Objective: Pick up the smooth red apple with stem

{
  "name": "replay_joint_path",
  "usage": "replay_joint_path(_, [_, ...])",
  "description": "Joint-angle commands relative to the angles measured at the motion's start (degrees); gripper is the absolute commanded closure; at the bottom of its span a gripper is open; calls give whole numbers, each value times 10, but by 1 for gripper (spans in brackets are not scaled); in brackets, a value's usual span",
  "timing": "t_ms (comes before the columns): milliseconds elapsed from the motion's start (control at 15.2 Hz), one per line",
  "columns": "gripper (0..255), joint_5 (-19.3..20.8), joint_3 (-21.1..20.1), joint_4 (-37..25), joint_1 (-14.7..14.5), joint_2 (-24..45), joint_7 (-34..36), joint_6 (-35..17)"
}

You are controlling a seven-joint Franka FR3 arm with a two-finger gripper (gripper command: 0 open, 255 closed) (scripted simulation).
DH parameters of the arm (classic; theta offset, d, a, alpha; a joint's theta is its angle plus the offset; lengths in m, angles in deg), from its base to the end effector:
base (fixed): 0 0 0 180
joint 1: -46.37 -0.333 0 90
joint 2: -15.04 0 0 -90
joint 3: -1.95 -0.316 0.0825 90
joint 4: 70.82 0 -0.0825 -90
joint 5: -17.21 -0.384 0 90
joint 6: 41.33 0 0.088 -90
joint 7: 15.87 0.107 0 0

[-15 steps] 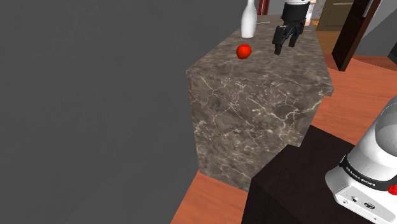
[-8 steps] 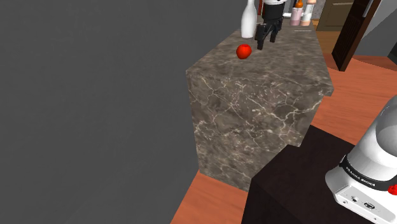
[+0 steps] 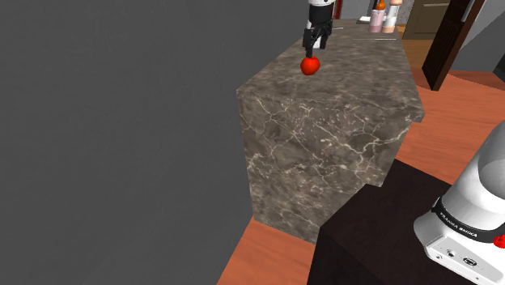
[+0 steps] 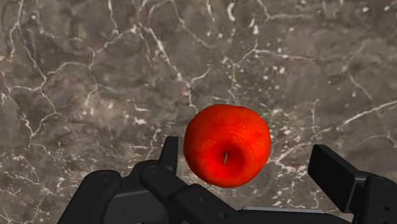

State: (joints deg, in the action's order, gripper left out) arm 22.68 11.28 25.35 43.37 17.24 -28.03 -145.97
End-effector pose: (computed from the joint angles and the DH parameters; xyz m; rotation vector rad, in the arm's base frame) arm 0.5813 -0.0707 0.5753 3.0167 0.1832 0.1398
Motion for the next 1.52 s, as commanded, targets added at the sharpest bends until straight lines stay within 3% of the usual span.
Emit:
replay_joint_path(0, [0, -6, 0, -55, 1, 47, -16, 6])
replay_joint_path(132, [0, -13, 0, -113, 4, 91, -30, 18])
replay_joint_path(726, [0, -11, -1, -49, 3, 87, -24, -42])
replay_joint_path(792, [255, -10, -1, -49, 3, 87, -24, -42])
replay_joint_path(1452, [255, -11, -1, -57, 3, 87, -25, -34])
